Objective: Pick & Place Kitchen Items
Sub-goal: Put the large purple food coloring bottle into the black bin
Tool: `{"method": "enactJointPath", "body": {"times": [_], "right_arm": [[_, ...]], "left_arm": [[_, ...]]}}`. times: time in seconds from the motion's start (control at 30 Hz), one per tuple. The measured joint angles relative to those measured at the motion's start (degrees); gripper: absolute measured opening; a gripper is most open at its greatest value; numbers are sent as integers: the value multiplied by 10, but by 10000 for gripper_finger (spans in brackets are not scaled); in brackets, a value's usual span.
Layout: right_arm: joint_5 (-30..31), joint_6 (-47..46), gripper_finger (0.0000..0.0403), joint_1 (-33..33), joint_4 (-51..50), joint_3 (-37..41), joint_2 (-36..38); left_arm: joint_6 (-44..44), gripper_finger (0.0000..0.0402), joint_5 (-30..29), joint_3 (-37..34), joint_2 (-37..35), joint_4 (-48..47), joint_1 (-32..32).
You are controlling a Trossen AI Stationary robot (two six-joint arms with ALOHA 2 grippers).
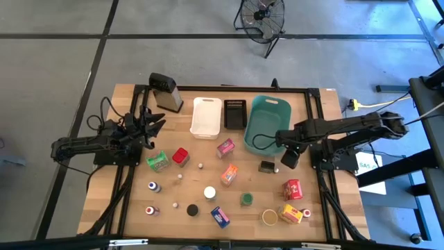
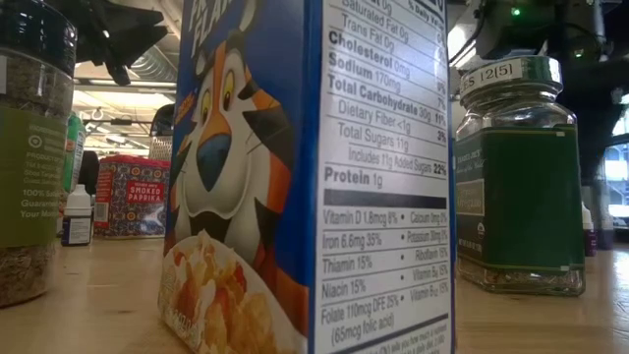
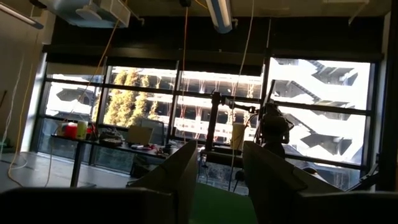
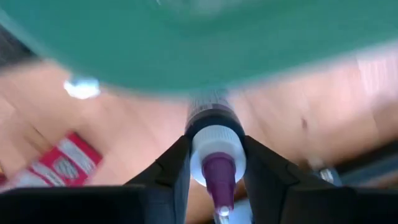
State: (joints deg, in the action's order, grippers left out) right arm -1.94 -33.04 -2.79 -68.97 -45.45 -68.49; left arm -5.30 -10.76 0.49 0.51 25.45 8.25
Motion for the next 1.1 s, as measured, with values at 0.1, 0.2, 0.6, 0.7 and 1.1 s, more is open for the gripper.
{"method": "enactJointPath", "body": {"times": [0.1, 0.2, 0.6, 0.7, 1.1], "right_arm": [[-8, -12, 117, 0, -27, -23, 0], [-17, -25, 117, -3, -71, -43, 0], [-43, -80, 117, -50, -205, -184, 1], [-27, -81, 117, -56, -211, -231, 1], [136, 73, 117, -34, -170, -400, -62]], "left_arm": [[0, 124, 0, 0, 0, 0, 0], [0, 125, 0, 0, 0, 0, 0], [-14, 124, 0, 0, 0, -2, 0], [-14, 123, -1, 0, 0, -1, 0], [5, 124, -41, 0, 0, -1, 0]]}}
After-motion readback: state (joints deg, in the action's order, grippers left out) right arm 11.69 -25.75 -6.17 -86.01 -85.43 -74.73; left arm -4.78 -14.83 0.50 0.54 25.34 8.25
